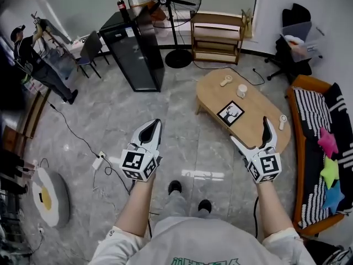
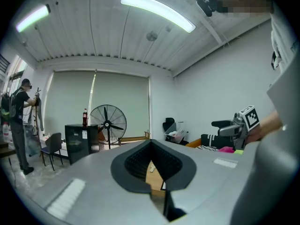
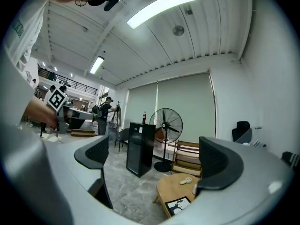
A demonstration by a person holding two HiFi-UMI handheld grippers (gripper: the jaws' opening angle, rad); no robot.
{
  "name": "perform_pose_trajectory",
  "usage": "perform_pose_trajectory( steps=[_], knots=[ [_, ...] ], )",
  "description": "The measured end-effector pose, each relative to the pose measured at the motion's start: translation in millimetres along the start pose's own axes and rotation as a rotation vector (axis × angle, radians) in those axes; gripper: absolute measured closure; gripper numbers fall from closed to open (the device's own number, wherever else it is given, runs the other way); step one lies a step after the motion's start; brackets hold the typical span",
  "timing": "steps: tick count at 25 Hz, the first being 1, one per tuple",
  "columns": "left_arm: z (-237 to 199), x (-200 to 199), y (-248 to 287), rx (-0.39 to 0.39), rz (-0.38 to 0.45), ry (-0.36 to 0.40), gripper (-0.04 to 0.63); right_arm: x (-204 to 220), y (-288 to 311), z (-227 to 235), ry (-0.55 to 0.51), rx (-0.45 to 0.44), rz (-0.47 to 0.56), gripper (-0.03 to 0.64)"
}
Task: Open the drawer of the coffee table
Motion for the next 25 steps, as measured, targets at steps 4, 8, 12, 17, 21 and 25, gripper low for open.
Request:
perform_pose_trajectory(
  steps=[4,8,12,17,21,25],
  knots=[
    [-31.1,-4.5,23.2,0.025,0.005,-0.013,0.597,-2.4,31.7,-4.5,-0.015,0.014,-0.014,0.028],
    [-74.0,-6.2,51.7,0.068,-0.001,-0.036,0.597,-4.9,70.7,-12.2,-0.035,0.05,-0.041,0.028],
    [-127.1,-18.5,78.3,0.125,-0.021,-0.021,0.597,-11.5,120.8,-24.6,-0.026,0.102,-0.068,0.028],
    [-200.5,-30.0,103.6,0.172,-0.061,-0.017,0.597,-25.6,175.8,-44.3,-0.02,0.166,-0.092,0.028],
    [-234.7,-35.0,125.0,0.198,-0.071,-0.025,0.597,-29.3,198.8,-51.8,-0.025,0.198,-0.119,0.028],
    [-243.6,-34.7,149.7,0.229,-0.081,-0.035,0.597,-22.3,207.8,-49.5,-0.019,0.224,-0.144,0.028]
  ],
)
Point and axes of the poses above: the fingertips, and each gripper's own axes: y forward along the fingers, z to its right, x out of its underside, the point moved 1 cm from there along -y, backward along the fingers, and after that the axes turned 15 degrees about -y, right-handed, at the moved point
